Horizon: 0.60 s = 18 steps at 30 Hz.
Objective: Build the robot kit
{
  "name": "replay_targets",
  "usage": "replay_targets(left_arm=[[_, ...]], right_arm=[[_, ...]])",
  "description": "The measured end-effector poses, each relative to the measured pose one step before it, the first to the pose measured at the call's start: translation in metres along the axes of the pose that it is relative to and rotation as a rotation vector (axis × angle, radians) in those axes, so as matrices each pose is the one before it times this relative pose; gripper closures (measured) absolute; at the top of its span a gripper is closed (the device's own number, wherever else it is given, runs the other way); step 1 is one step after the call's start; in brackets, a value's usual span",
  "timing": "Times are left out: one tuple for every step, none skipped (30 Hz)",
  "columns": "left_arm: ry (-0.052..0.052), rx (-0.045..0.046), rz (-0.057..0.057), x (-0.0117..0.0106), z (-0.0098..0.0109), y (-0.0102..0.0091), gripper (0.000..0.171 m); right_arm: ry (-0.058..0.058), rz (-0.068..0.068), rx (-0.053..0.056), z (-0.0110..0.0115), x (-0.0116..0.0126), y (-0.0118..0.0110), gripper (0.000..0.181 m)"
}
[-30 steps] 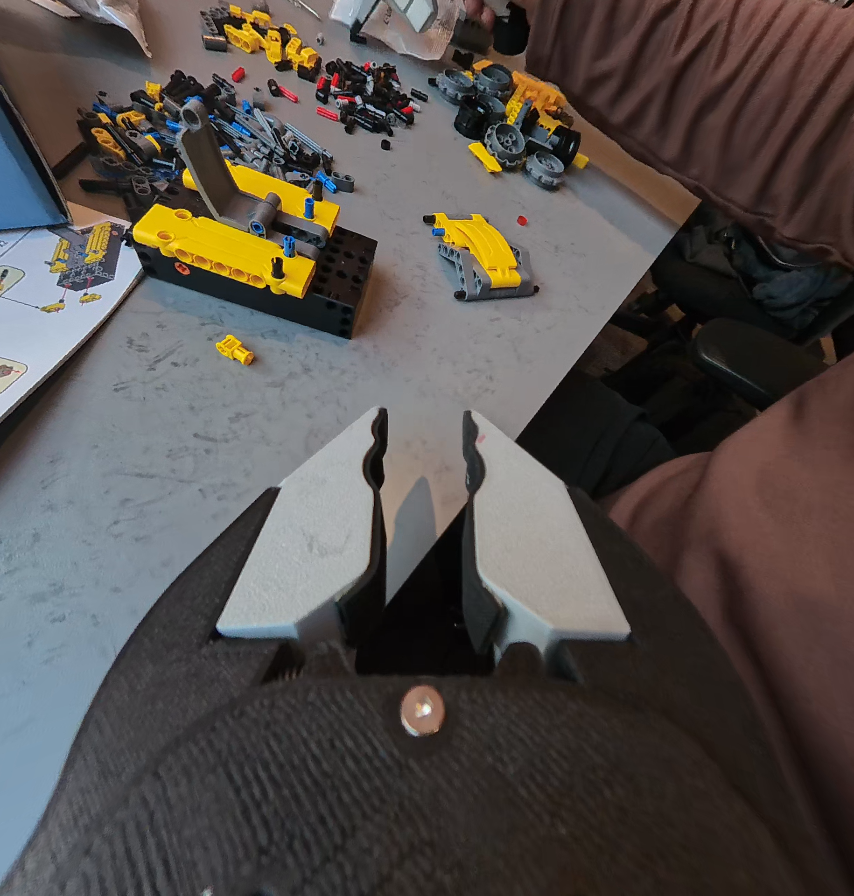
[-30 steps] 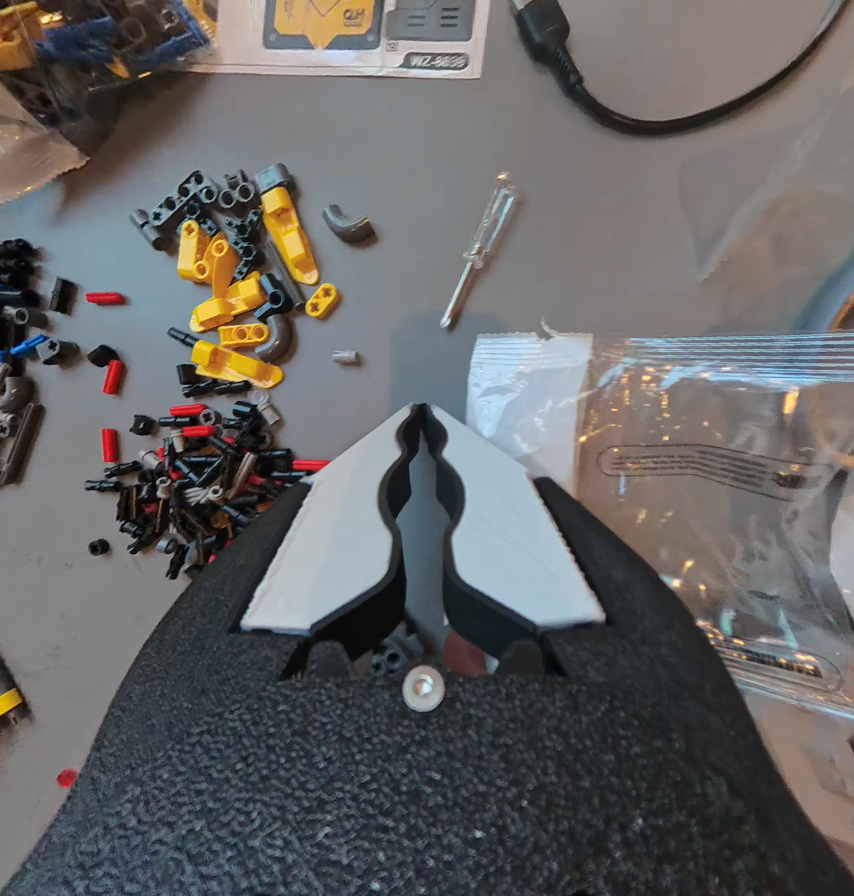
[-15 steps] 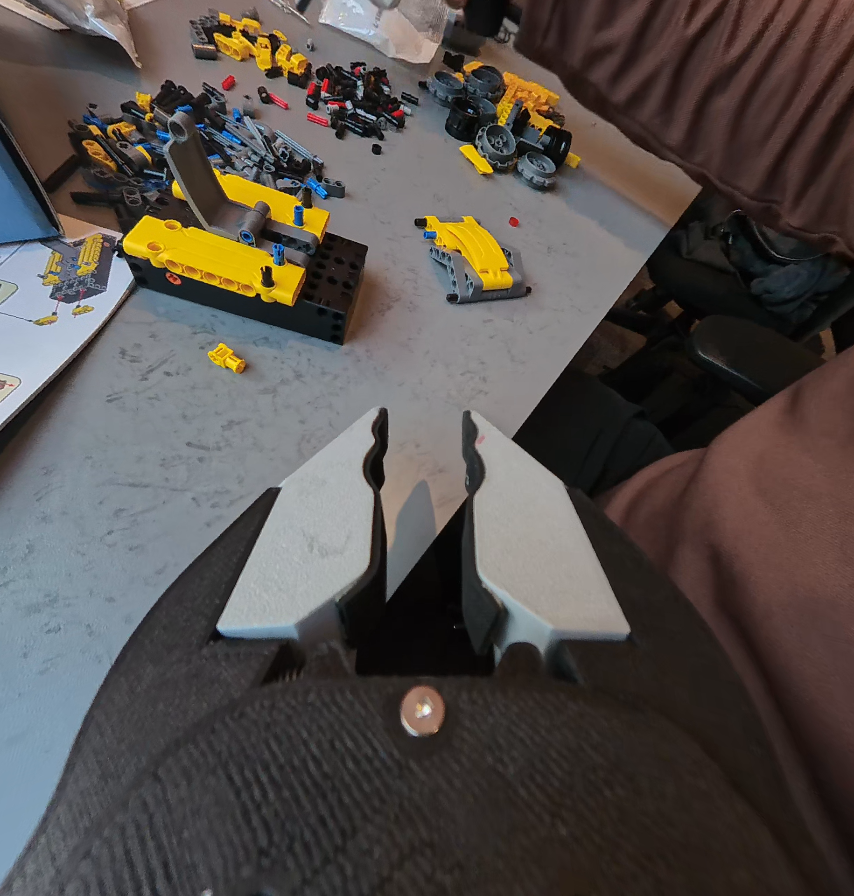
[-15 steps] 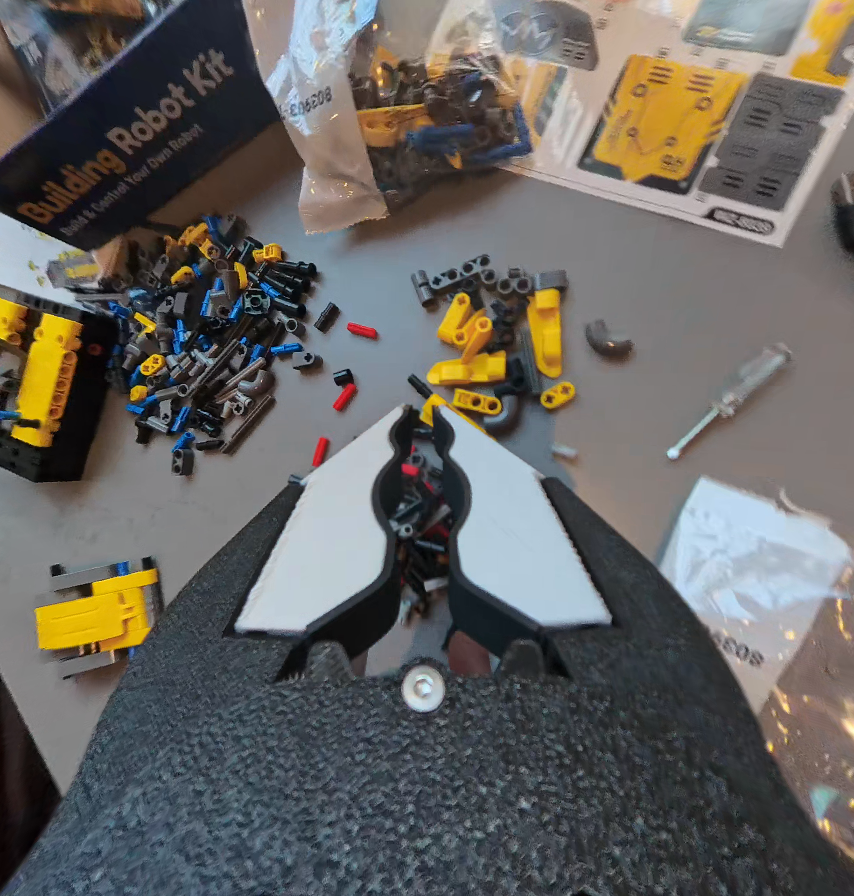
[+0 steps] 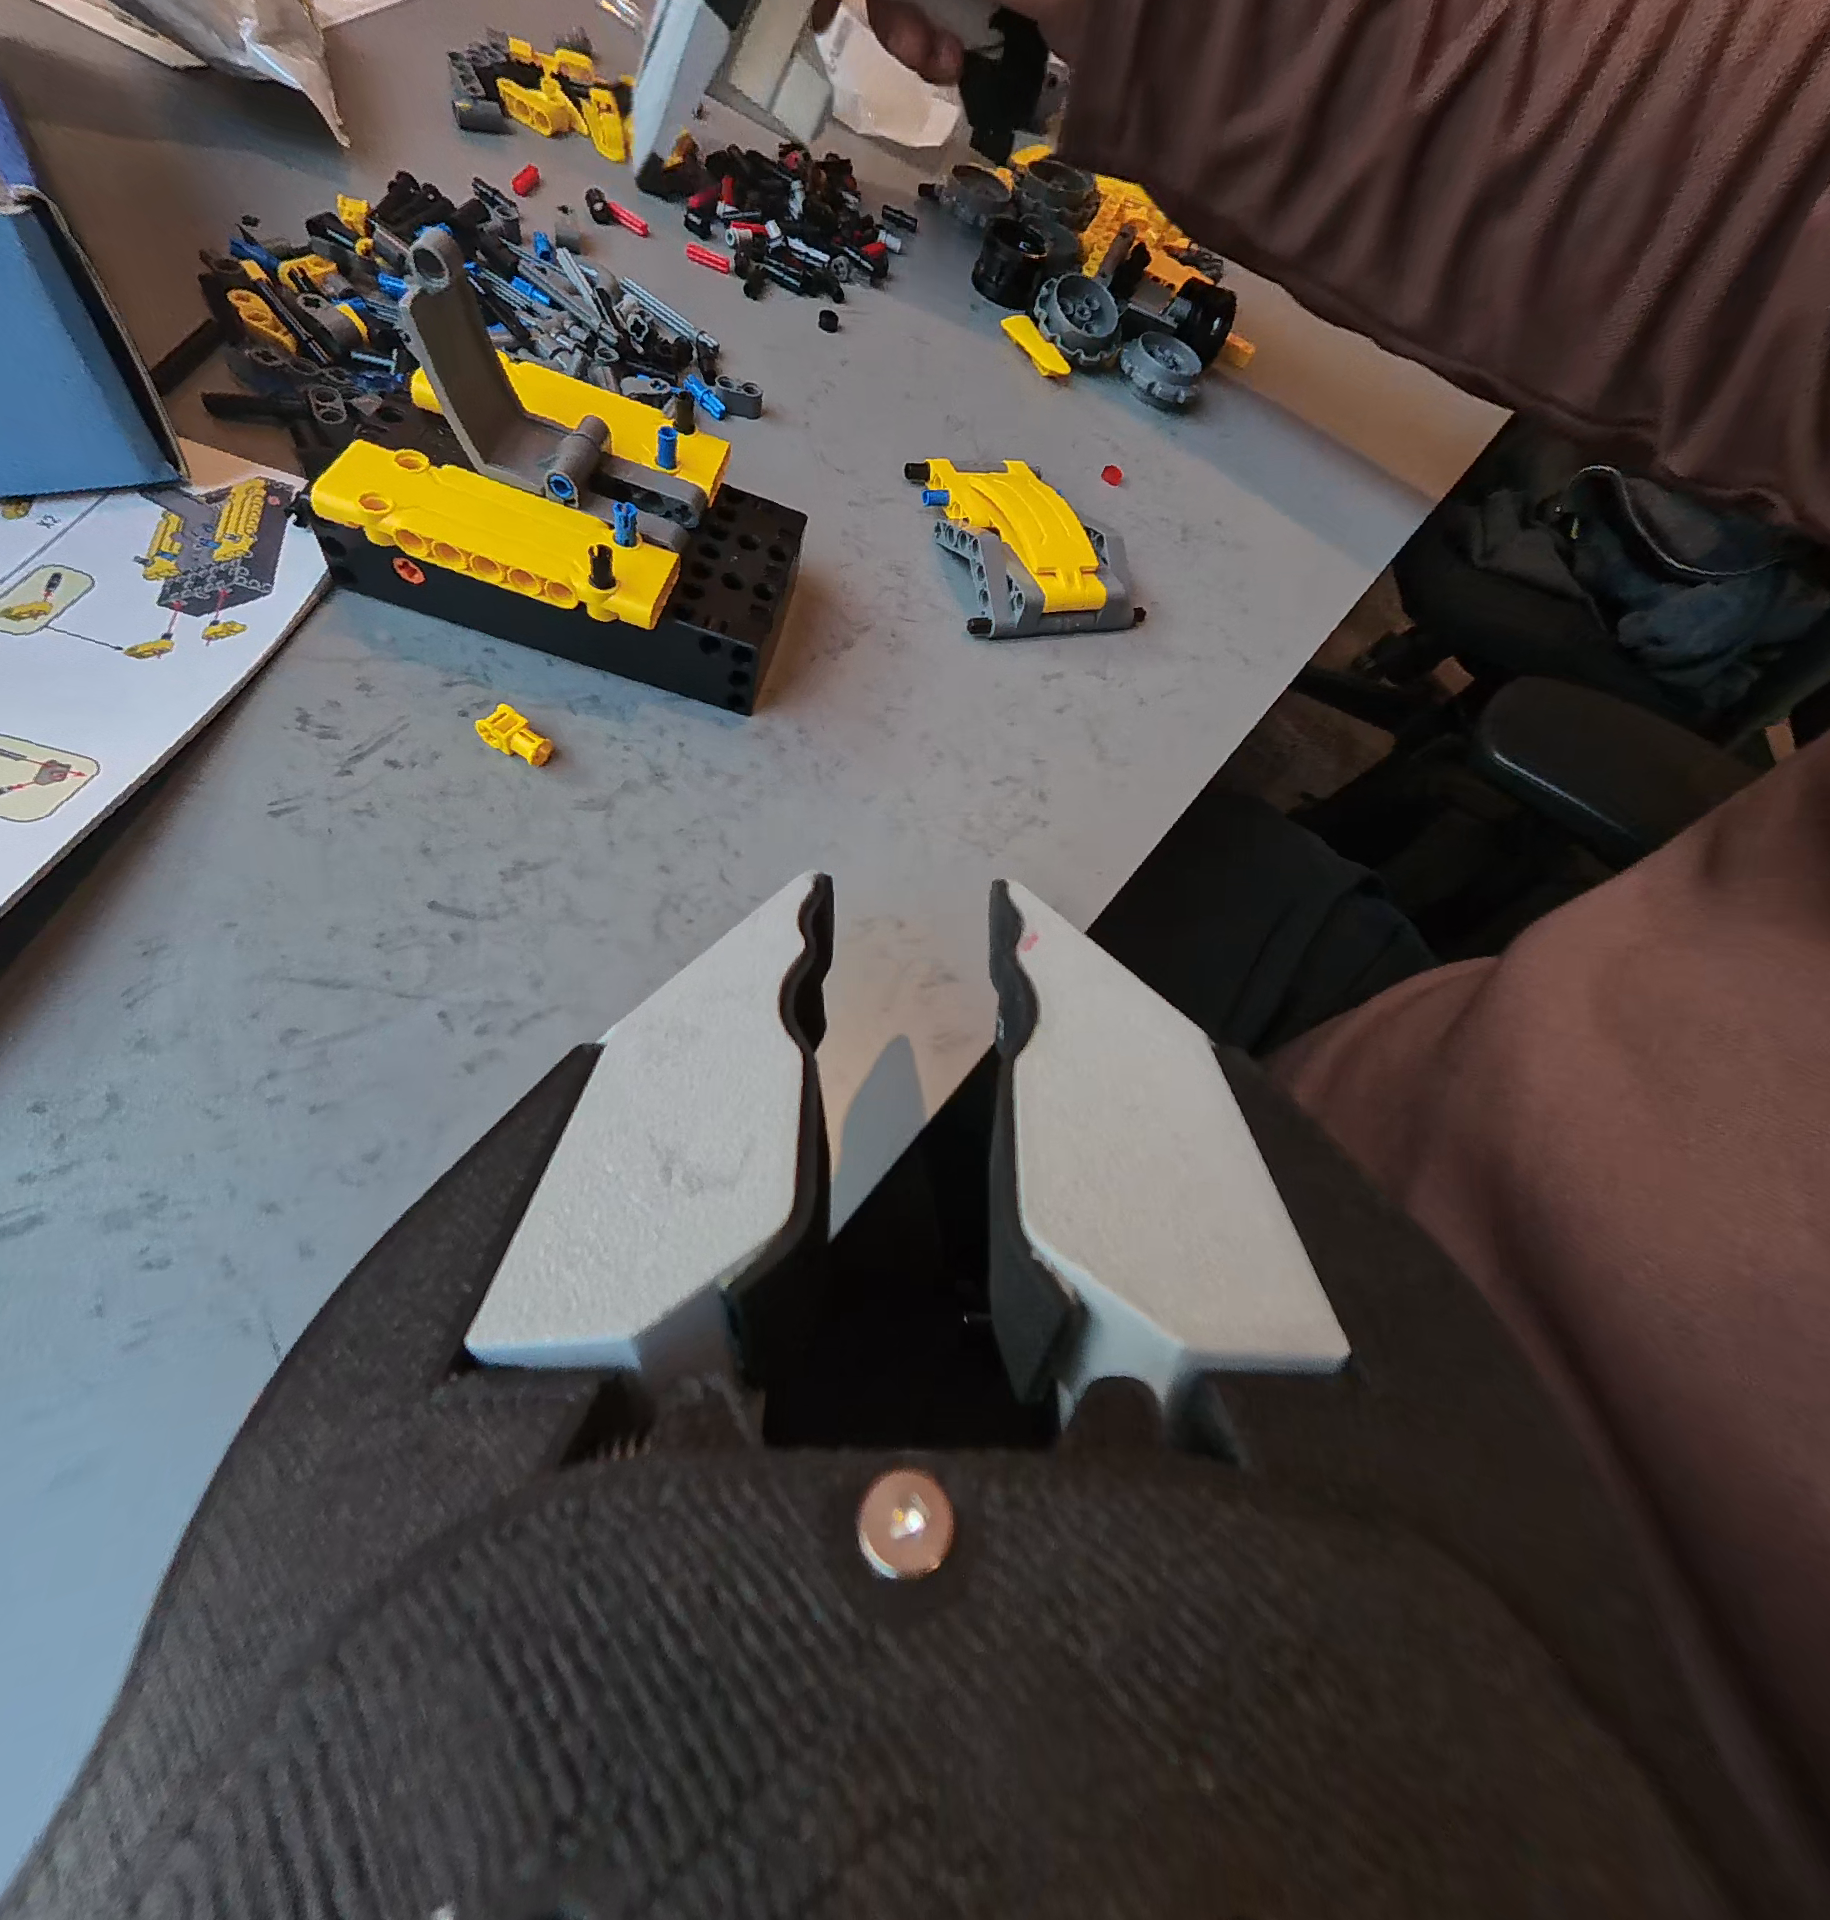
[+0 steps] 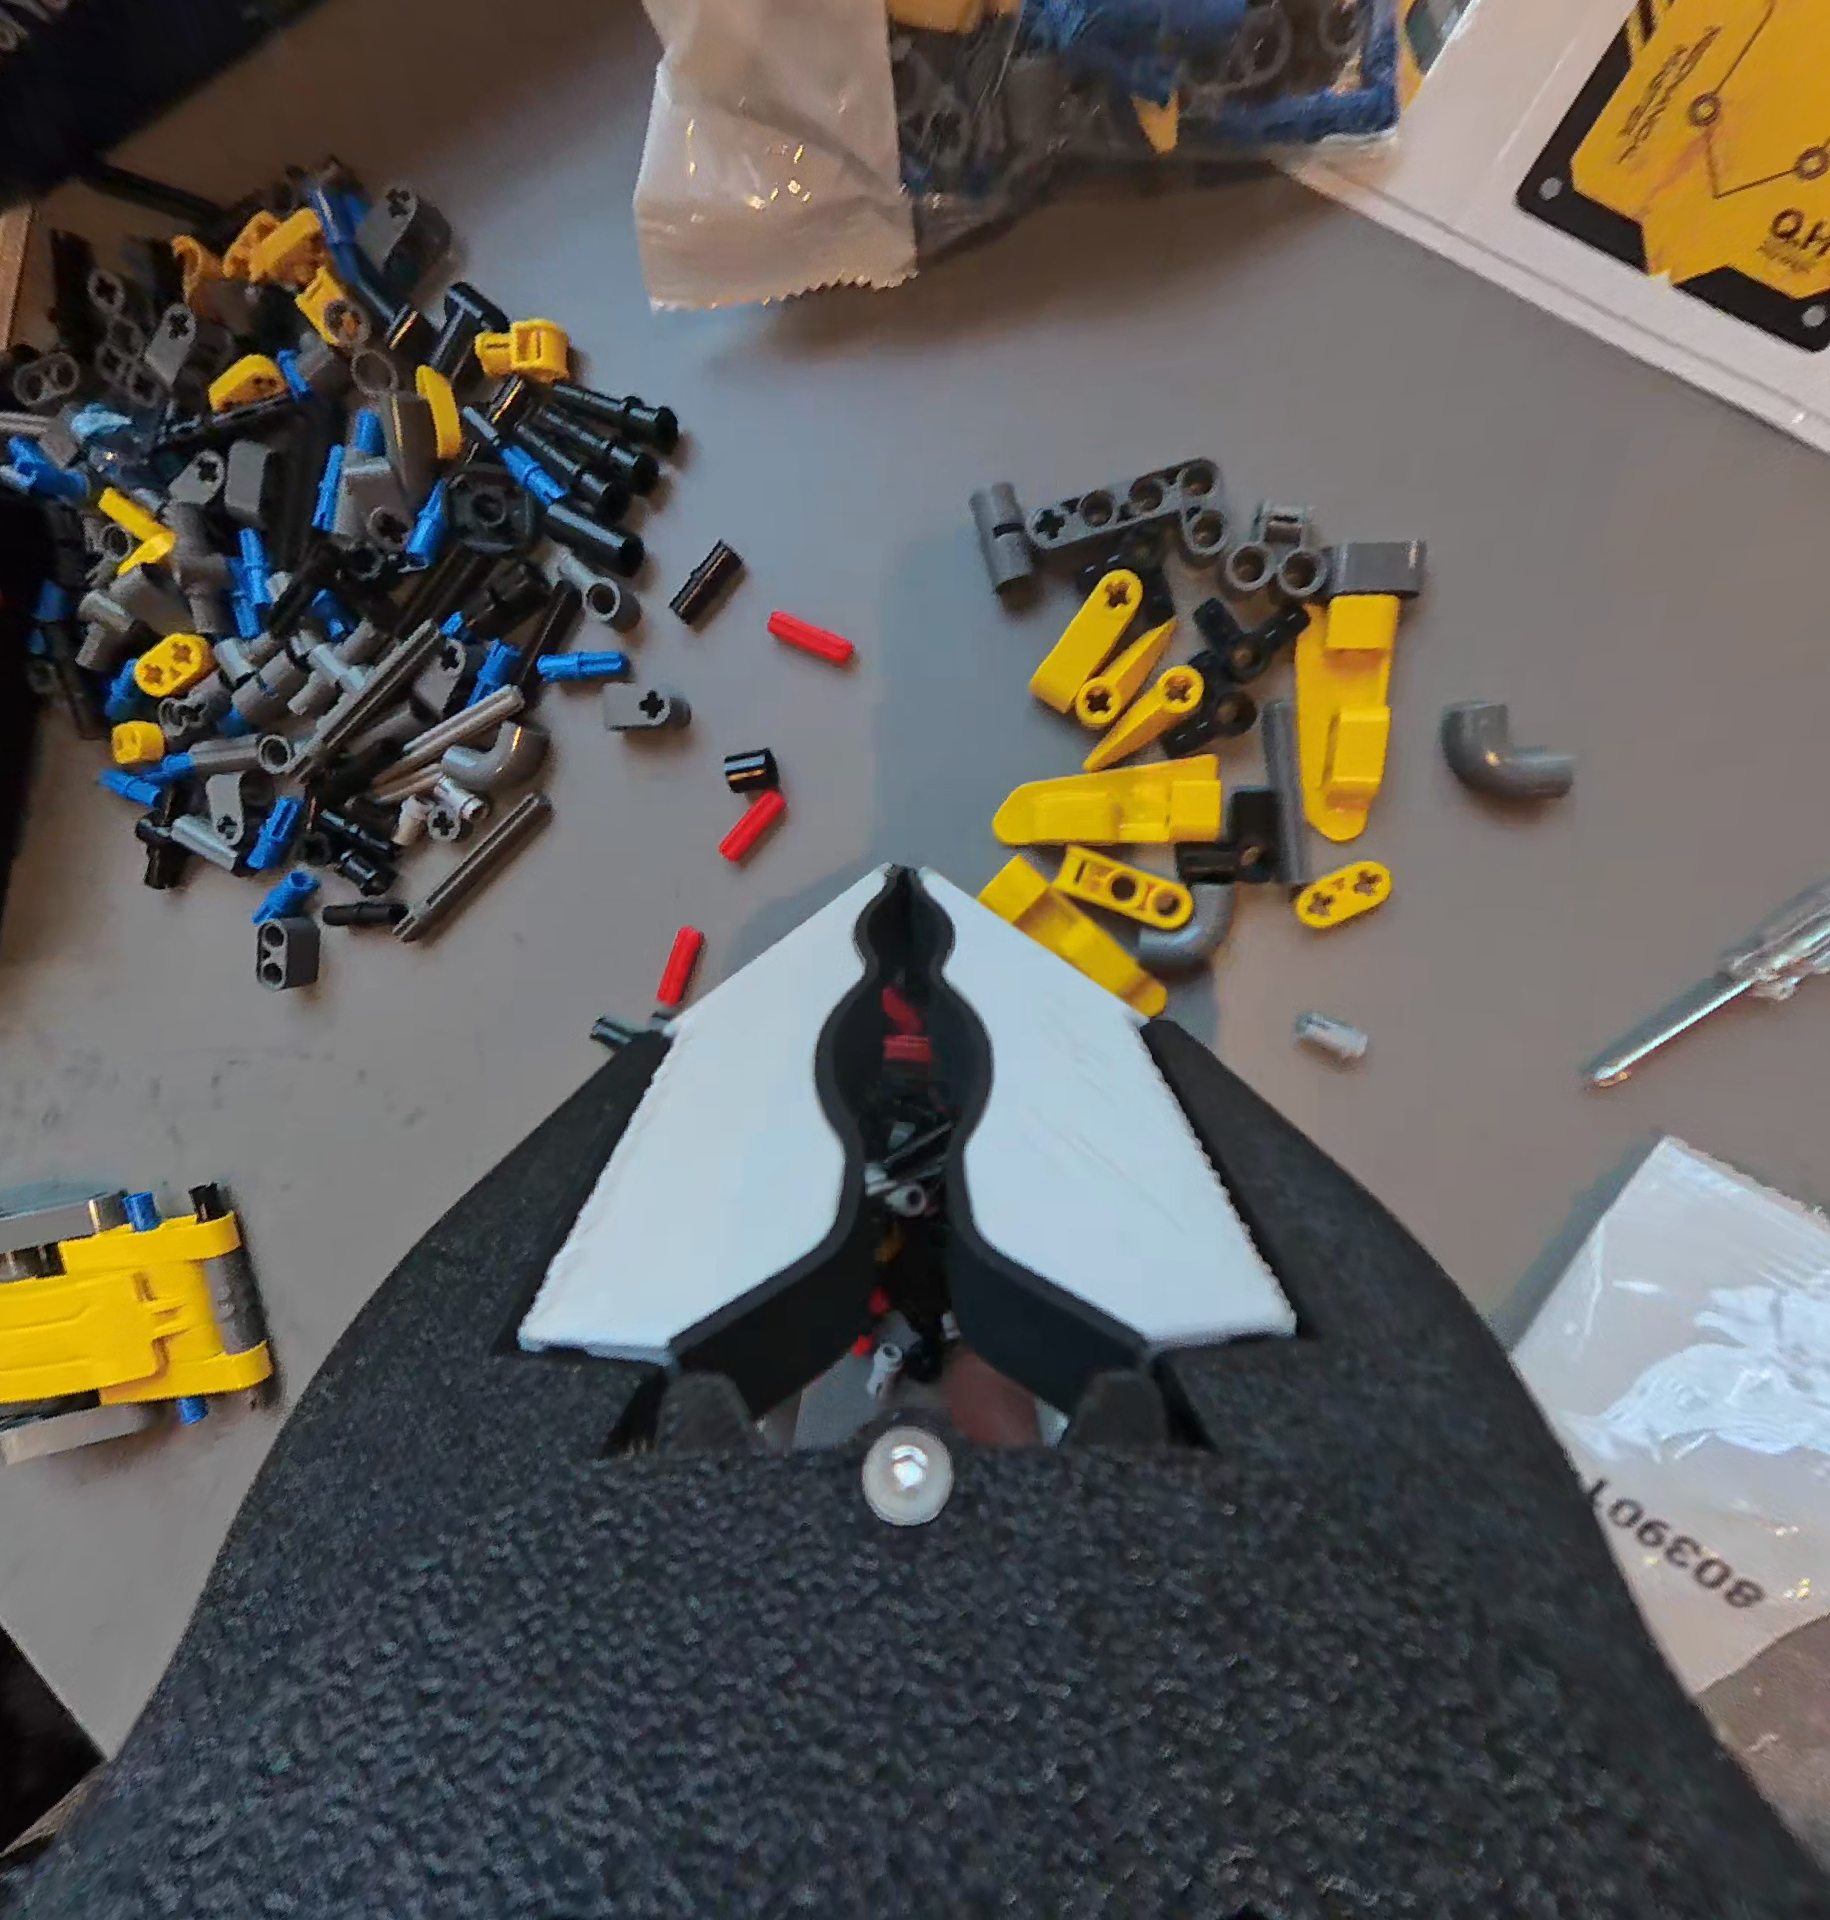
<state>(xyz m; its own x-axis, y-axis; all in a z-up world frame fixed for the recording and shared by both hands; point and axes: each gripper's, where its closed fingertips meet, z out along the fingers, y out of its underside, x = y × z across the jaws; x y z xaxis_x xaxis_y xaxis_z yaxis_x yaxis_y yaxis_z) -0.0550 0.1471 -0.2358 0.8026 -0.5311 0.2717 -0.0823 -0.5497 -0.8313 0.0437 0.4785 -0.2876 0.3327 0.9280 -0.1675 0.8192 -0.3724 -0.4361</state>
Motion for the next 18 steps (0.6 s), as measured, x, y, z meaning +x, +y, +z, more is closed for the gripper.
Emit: replay_targets(left_arm=[[0.0012,0.00002,0.001,-0.00025,0.0003,-0.00005,0.145],[0.0025,0.00006,0.0003,0.00028,0.00041,-0.00002,0.145],[0.0029,-0.00016,0.0007,0.0006,0.00037,0.00024,0.145],[0.002,-0.00045,0.0016,0.00085,0.00041,0.00027,0.145],[0.0014,-0.00055,0.002,0.00082,0.0005,0.0005,0.145],[0.0011,-0.00057,0.001,0.00083,0.00055,0.00058,0.145],[0.0015,-0.00101,-0.0011,0.00079,0.00082,0.00051,0.145],[0.0018,-0.00057,-0.0021,0.00089,0.00085,0.00044,0.145],[0.0003,-0.00074,-0.0012,0.00076,0.00077,0.00007,0.145],[-0.0051,0.00046,0.0009,0.00023,0.00045,-0.00058,0.144],[-0.0089,0.00325,0.0005,-0.00015,-0.00004,-0.00114,0.144],[-0.0076,0.00716,-0.0027,-0.0001,-0.00031,-0.00161,0.144],[-0.0057,0.00743,-0.0052,-0.00049,-0.00048,-0.00144,0.144],[-0.0034,0.00428,-0.0068,-0.00077,-0.00039,-0.00106,0.144],[-0.0022,0.00162,-0.0061,-0.00077,-0.00044,-0.0008,0.143],[-0.0036,0.00139,-0.003,-0.0011,-0.00056,-0.0008,0.143],[-0.0028,0.00055,0.0013,-0.00083,-0.00057,-0.00069,0.143],[-0.0027,-0.0015,0.0032,-0.00066,-0.00078,-0.00038,0.143]], right_arm=[[-0.0072,0.0019,-0.0081,-0.00131,-0.00278,0.00347,0.181],[-0.0079,-0.001,-0.0105,-0.00121,-0.00284,0.00339,0.181],[-0.0015,-0.0052,-0.0076,-0.0014,-0.00191,0.00212,0.181],[0.0111,-0.006,0.0058,-0.00208,0.00005,-0.00093,0.181],[0.0087,-0.0045,0.0204,-0.00239,-0.00016,-0.00439,0.181],[-0.0008,-0.0005,0.0273,-0.00182,-0.00122,-0.00694,0.18],[-0.0041,0.0015,0.0296,-0.00053,-0.00119,-0.0087,0.174],[-0.0065,0.0026,0.0266,0.00112,-0.00136,-0.00899,0.171],[-0.0118,0.0,0.0189,0.00292,-0.00221,-0.0081,0.171],[-0.0092,-0.0042,0.0114,0.0044,-0.00182,-0.00683,0.171],[0.0003,-0.0065,0.0039,0.00546,-0.00053,-0.00518,0.171],[0.0054,-0.0065,-0.0003,0.00553,0.00037,-0.00387,0.171],[0.0021,-0.0045,-0.0057,0.00546,0.00049,-0.00198,0.171],[-0.0067,0.0001,-0.0157,0.00525,-0.00039,0.00041,0.172],[-0.0098,0.0025,-0.025,0.00437,-0.00059,0.00288,0.174],[-0.0058,-0.0007,-0.0167,0.00226,-0.00066,0.00286,0.181],[-0.0085,-0.0015,-0.0099,-0.00036,-0.00191,0.00315,0.181],[-0.0075,0.0017,-0.0118,-0.00192,-0.00222,0.00441,0.181]])
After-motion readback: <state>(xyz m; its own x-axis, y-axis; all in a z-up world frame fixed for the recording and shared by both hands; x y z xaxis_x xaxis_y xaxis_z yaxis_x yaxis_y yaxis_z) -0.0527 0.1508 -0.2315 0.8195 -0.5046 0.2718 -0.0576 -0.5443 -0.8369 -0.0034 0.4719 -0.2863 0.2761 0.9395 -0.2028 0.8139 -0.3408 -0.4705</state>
